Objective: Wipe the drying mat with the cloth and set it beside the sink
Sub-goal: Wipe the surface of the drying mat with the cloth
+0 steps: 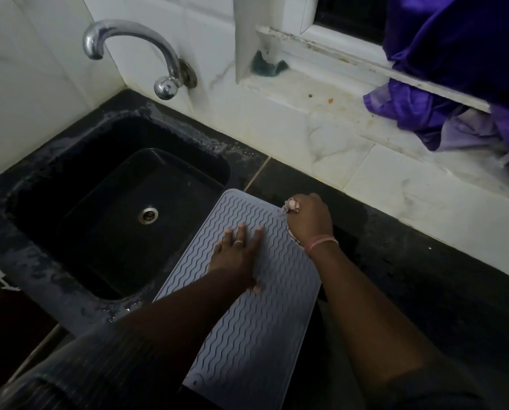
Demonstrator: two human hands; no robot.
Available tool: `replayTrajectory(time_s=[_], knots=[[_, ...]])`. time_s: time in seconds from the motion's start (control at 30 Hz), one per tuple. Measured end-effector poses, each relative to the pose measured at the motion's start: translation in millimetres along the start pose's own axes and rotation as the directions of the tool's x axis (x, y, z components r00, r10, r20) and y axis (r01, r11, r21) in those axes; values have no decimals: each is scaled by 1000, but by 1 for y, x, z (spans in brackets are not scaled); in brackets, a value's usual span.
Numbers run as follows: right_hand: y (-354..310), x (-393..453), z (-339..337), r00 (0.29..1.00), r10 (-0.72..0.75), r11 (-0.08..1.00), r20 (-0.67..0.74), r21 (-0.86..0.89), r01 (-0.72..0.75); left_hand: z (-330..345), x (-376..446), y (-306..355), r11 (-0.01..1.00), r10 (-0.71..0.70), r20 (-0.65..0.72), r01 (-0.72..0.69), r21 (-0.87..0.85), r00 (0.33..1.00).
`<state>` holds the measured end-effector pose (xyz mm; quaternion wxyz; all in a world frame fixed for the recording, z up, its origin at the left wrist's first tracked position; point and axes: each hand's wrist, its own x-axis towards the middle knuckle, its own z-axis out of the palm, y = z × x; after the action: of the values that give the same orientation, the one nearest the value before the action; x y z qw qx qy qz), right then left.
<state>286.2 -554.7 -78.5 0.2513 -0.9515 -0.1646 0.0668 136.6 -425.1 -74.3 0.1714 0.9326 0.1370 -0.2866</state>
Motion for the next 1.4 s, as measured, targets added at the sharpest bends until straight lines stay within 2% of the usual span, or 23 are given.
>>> replayTrajectory(time_s=[0.23,0.43,0.63,0.8,0.87,0.93,1.0,1.1,1.17,1.3,1.4], knots=[[9,-33,10,1000,7,981,2,-195,-7,-18,8,29,995,-68,99,60,78,993],[10,-34,9,997,30,976,70,-216,-14,-23,9,32,992,-85,143,71,105,986],[-4,-79,24,994,9,996,112,-94,1,-23,9,35,986,-109,145,89,138,983],[-11,-127,22,974,-33,999,225,-16,37,-22,7,34,986,-100,123,82,148,987],[-11,-131,16,950,1,998,313,60,-21,-20,4,30,988,-79,96,65,141,992],[-9,-120,2,928,100,963,360,198,-181,-16,2,24,990,-38,71,28,140,997],[-8,-104,-16,932,182,873,313,385,-300,-13,-2,17,989,4,43,-11,145,999],[-5,-76,-34,964,250,772,86,583,-252,-11,-5,11,988,23,32,-28,153,999],[1,-62,-34,962,273,755,-9,622,-208,-11,-4,10,989,19,34,-24,149,999],[2,-60,-23,982,111,907,-150,419,-39,-12,-3,13,989,-4,52,-4,148,999],[7,-69,-4,996,46,956,-79,293,-21,-12,-2,14,987,-13,54,4,162,998]])
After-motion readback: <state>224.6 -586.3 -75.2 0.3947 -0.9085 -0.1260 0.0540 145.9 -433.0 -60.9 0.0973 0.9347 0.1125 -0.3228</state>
